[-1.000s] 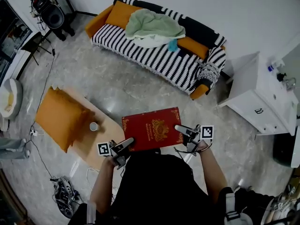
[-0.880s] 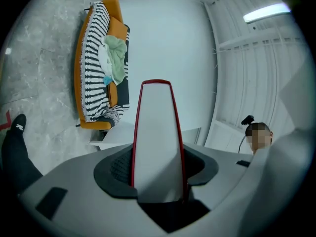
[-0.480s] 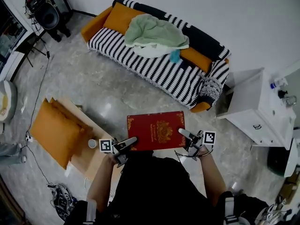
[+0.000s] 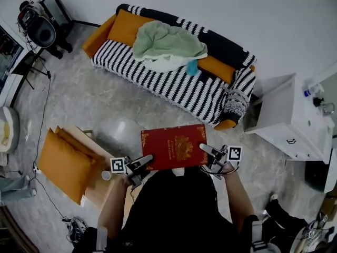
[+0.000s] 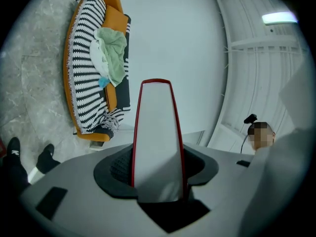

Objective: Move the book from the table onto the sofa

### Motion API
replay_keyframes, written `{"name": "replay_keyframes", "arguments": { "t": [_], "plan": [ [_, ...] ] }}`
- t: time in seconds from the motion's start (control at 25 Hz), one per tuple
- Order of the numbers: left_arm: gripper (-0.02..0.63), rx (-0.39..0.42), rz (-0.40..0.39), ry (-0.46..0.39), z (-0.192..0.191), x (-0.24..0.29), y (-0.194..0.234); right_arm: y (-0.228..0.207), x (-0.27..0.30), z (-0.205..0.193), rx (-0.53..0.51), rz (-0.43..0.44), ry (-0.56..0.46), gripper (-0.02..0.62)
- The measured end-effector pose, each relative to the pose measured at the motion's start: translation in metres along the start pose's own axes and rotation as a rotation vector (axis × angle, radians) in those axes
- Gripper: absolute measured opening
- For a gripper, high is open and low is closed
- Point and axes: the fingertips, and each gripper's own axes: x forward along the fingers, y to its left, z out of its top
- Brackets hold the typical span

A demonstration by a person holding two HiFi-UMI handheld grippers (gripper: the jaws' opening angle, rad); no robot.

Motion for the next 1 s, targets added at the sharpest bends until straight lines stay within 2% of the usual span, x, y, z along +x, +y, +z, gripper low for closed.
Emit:
{"name": "replay_keyframes", "arguments": {
  "t": [0.28,0.48,0.72,0.88,1.0],
  "plan": [
    [0.241,-0.016,0.046,-0.029,0.03,0.037,0.012,-0.023,0.002,0.048,0.057,0.024,0.02,0.25],
    [0.242,-0.006,0.069,-0.084,0.055,0.084,0.017,-0.036,-0.002,0.109,0.073,0.044,0.065,0.25],
    [0.241,0.027,0.076,-0.218,0.084,0.13,0.014,-0.038,0.005,0.175,0.056,0.09,0.185,0.25],
    [0.241,0.057,0.096,-0.287,0.092,0.144,0.01,-0.043,0.017,0.204,0.058,0.1,0.282,0.25],
    [0.242,0.065,0.083,-0.34,0.098,0.153,0.01,-0.042,0.026,0.22,0.054,0.097,0.334,0.25]
  ]
}}
